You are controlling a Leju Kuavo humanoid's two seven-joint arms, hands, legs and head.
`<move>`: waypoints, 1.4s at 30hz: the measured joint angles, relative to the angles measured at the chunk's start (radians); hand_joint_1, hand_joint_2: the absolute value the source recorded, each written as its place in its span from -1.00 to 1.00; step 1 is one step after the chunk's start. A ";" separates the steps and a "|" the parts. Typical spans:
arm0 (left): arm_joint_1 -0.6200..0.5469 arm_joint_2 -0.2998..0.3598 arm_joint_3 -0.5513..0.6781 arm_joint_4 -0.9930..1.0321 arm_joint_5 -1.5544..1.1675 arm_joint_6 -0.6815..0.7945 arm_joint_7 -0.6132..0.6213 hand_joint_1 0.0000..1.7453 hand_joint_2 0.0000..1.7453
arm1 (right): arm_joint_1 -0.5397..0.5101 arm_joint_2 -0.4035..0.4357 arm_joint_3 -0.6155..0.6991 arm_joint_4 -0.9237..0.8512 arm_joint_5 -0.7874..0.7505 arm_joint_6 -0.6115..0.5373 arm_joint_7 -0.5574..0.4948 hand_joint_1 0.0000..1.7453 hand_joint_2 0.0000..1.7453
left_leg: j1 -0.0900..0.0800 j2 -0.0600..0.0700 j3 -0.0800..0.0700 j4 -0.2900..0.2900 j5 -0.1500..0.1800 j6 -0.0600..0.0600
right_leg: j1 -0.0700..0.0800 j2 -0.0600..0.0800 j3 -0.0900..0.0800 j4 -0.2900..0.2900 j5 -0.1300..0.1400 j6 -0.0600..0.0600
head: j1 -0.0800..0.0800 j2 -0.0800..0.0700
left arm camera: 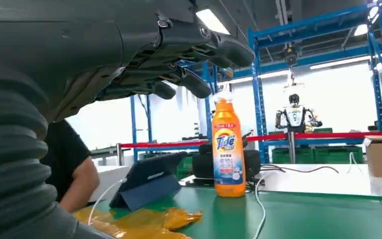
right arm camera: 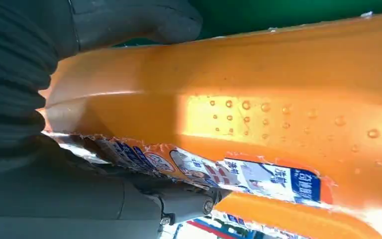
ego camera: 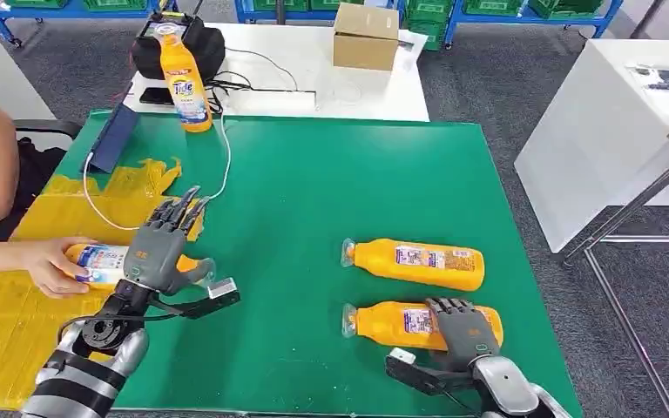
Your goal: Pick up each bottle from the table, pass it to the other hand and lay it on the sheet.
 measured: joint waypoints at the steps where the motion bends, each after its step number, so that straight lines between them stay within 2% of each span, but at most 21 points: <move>1: -0.003 -0.001 -0.002 0.005 0.010 0.000 -0.004 -1.00 1.00 | -0.009 -0.003 0.010 0.003 -0.019 -0.001 0.002 1.00 1.00 | 0.000 0.000 0.001 0.000 0.000 0.000 | 0.000 0.000 0.001 0.000 0.000 0.000 | 0.000 0.000; 4: -0.012 -0.004 -0.008 0.013 0.103 -0.040 -0.053 -1.00 1.00 | -0.019 -0.015 0.038 0.007 -0.109 -0.036 0.000 1.00 1.00 | 0.001 0.000 0.004 0.000 0.001 0.000 | 0.001 0.000 0.005 0.000 0.002 -0.001 | 0.000 0.000; 5: -0.012 -0.008 -0.008 0.015 0.188 -0.084 -0.092 -1.00 -1.00 | -0.017 -0.017 0.040 0.007 -0.172 -0.073 -0.020 1.00 1.00 | 0.001 0.000 0.004 0.000 0.001 0.000 | 0.001 0.000 0.006 0.000 0.002 -0.001 | 0.000 0.000; 9: 0.029 -0.014 0.021 -0.023 0.607 -0.358 -0.227 -1.00 -1.00 | 0.026 -0.015 0.002 -0.040 -0.488 -0.214 -0.197 1.00 1.00 | 0.003 0.001 0.004 0.000 -0.001 -0.001 | 0.005 0.003 0.011 0.000 0.003 -0.001 | 0.000 0.000; 10: 0.052 -0.011 0.032 -0.052 0.709 -0.423 -0.243 -1.00 -1.00 | 0.043 0.000 -0.014 -0.072 -0.563 -0.225 -0.253 1.00 1.00 | 0.003 0.003 0.003 0.000 -0.001 -0.002 | 0.005 0.005 0.016 0.000 0.003 -0.001 | 0.000 0.000; 13: 0.139 -0.008 0.074 -0.157 0.960 -0.579 -0.251 -1.00 -1.00 | 0.093 0.080 -0.072 -0.158 -0.717 -0.183 -0.368 1.00 1.00 | 0.003 0.004 0.000 0.000 0.000 -0.003 | 0.005 0.006 0.012 0.001 0.003 -0.001 | 0.000 0.000; 14: 0.172 -0.010 0.092 -0.200 1.044 -0.631 -0.248 -1.00 1.00 | 0.111 0.118 -0.099 -0.187 -0.765 -0.152 -0.406 1.00 1.00 | 0.003 0.003 -0.002 0.000 0.000 -0.003 | 0.005 0.005 0.011 0.002 0.002 -0.001 | -0.001 0.000; 17: 0.257 -0.031 0.139 -0.318 1.243 -0.728 -0.219 -1.00 1.00 | 0.146 0.232 -0.172 -0.273 -0.869 -0.076 -0.482 1.00 1.00 | 0.003 -0.002 -0.012 -0.001 0.001 -0.002 | 0.005 0.000 0.003 0.003 0.002 -0.001 | -0.001 0.000; 19: 0.295 -0.050 0.153 -0.378 1.317 -0.755 -0.204 -1.00 1.00 | 0.147 0.292 -0.215 -0.320 -0.891 -0.047 -0.498 1.00 1.00 | 0.003 -0.002 -0.013 -0.001 0.001 -0.002 | 0.005 -0.002 -0.007 0.002 0.000 -0.003 | 0.000 0.000; 24: 0.359 -0.092 0.154 -0.479 1.414 -0.787 -0.180 -1.00 1.00 | 0.155 0.394 -0.240 -0.398 -0.883 -0.013 -0.508 1.00 1.00 | 0.000 -0.007 -0.017 -0.001 0.001 -0.002 | 0.001 -0.006 -0.008 0.002 -0.001 0.000 | 0.000 0.000; 34: 0.390 -0.125 0.138 -0.539 1.448 -0.817 -0.171 -1.00 1.00 | 0.149 0.455 -0.176 -0.421 -0.838 -0.009 -0.497 1.00 1.00 | -0.001 -0.008 -0.018 -0.001 0.001 -0.002 | 0.001 -0.006 -0.005 0.002 -0.001 0.000 | 0.000 0.000; 42: 0.365 -0.145 0.077 -0.547 1.447 -0.818 -0.150 -1.00 1.00 | 0.078 0.462 0.034 -0.364 -0.794 -0.038 -0.441 1.00 1.00 | -0.001 -0.009 -0.018 -0.001 0.001 -0.002 | 0.001 -0.008 -0.009 0.002 -0.001 0.000 | 0.000 0.000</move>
